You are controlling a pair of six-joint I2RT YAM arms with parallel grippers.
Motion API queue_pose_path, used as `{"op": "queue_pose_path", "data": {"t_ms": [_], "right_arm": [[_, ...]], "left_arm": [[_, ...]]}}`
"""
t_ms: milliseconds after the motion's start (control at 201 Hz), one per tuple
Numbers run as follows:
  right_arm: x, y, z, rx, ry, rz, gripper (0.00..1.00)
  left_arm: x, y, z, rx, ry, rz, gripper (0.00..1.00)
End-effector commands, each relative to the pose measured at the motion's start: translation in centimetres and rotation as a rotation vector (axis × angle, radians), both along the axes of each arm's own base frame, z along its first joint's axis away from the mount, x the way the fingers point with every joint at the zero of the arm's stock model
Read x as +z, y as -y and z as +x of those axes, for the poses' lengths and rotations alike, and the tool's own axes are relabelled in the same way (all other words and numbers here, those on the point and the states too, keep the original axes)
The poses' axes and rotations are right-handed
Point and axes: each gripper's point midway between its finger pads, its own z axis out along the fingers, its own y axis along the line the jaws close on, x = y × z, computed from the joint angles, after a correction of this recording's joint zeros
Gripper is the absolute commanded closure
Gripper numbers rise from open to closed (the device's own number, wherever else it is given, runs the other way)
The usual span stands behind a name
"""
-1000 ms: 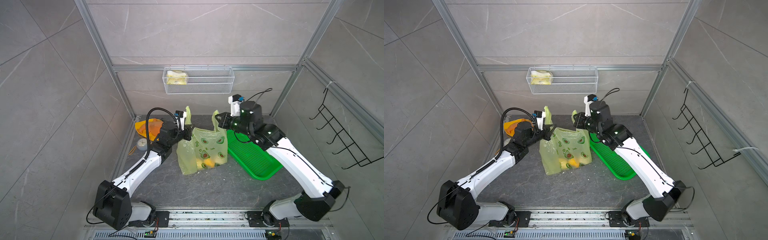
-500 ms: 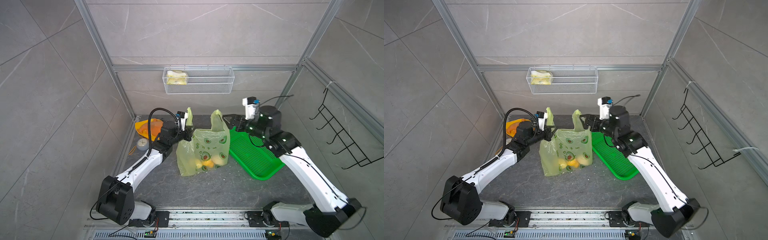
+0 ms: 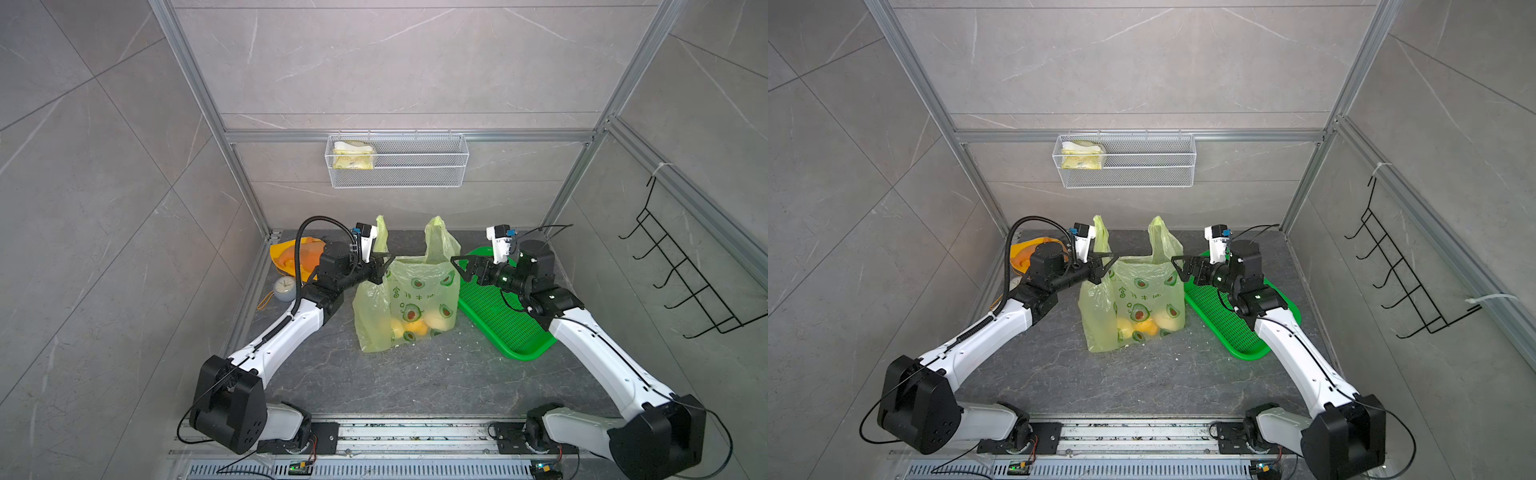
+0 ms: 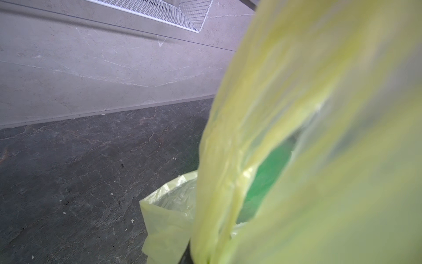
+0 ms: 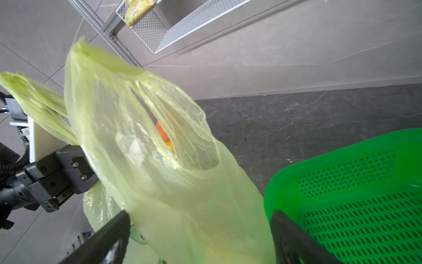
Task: Place the pears into plastic bags & tie knots
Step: Tie the plastic bag at the center of the board.
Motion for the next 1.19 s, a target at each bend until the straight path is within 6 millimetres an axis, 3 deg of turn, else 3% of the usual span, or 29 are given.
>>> {"op": "queue_pose_path", "data": {"t_ms": [0, 224, 727, 766, 816, 995, 1189], "right_arm": [[1.8, -2.3, 1.6, 0.120, 0.103, 0.053, 0.03], [0.8, -5.6, 5.1, 0.252, 0.047, 0.149, 0.05], [-0.9, -7.7, 10.1, 0.294, -0.010, 0.197, 0.05], [-1.0, -7.9, 10.3, 0.307, -0.018, 0.212, 0.10], [-0.8, -8.3, 10.3, 0.330, -0.019, 0.234, 0.25], [0.8, -8.6, 8.8, 0.385, -0.010, 0.305, 1.00], [3.4, -6.6, 4.3, 0.325, 0.055, 0.290, 1.00]], "left_arm": [[3.0, 0.4, -0.8, -0.057, 0.073, -0.040, 1.00], [2.7, 1.1, -0.8, -0.098, 0.049, -0.050, 1.00], [2.4, 2.8, -1.3, -0.210, -0.021, -0.090, 1.00], [2.4, 2.8, -1.3, -0.212, -0.025, -0.090, 1.00], [2.2, 2.8, -1.4, -0.215, -0.032, -0.092, 1.00], [2.2, 2.6, -1.4, -0.193, -0.034, -0.103, 1.00], [2.1, 0.1, -0.4, -0.013, -0.024, -0.050, 1.00]]}}
